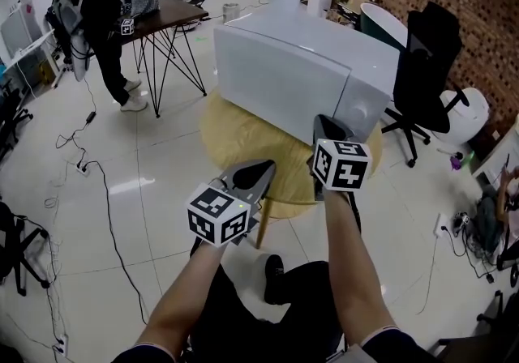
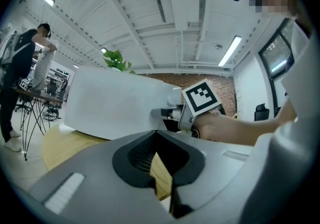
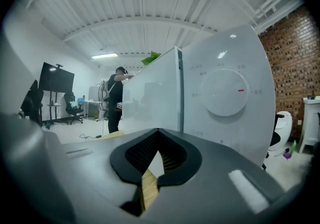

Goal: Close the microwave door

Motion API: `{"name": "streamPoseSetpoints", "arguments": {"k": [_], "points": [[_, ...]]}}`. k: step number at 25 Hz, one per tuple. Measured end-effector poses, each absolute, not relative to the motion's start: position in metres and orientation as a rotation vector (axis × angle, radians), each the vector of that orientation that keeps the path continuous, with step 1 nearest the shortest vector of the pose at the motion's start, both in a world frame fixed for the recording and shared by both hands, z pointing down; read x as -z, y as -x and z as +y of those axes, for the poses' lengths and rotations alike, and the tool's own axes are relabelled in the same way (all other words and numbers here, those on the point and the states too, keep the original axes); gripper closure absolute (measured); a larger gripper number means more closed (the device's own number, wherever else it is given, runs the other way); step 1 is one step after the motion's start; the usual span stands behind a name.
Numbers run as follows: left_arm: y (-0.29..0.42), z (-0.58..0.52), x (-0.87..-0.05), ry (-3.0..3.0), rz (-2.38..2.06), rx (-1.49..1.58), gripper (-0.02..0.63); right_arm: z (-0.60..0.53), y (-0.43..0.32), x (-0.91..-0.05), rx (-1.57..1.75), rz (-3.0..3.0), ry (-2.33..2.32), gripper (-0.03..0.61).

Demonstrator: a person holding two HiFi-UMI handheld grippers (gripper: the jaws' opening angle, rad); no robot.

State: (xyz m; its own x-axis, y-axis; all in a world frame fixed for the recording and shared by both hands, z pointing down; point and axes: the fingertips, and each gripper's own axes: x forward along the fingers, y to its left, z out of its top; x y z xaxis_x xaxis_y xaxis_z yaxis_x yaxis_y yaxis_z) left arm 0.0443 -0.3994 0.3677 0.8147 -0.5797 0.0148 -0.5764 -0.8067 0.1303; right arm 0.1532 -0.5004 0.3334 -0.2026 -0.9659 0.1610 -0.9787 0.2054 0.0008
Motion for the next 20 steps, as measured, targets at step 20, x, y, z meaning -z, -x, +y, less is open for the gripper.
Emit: {"name": "streamPoseSetpoints", "arguments": {"k": [20], "points": [[-0.027,-0.389,-0.351,-2.878,-0.967,0.071,0.611,-0.487,-0.154,-0.328,-0.262,-2.388,-1.983,0.578]]}}
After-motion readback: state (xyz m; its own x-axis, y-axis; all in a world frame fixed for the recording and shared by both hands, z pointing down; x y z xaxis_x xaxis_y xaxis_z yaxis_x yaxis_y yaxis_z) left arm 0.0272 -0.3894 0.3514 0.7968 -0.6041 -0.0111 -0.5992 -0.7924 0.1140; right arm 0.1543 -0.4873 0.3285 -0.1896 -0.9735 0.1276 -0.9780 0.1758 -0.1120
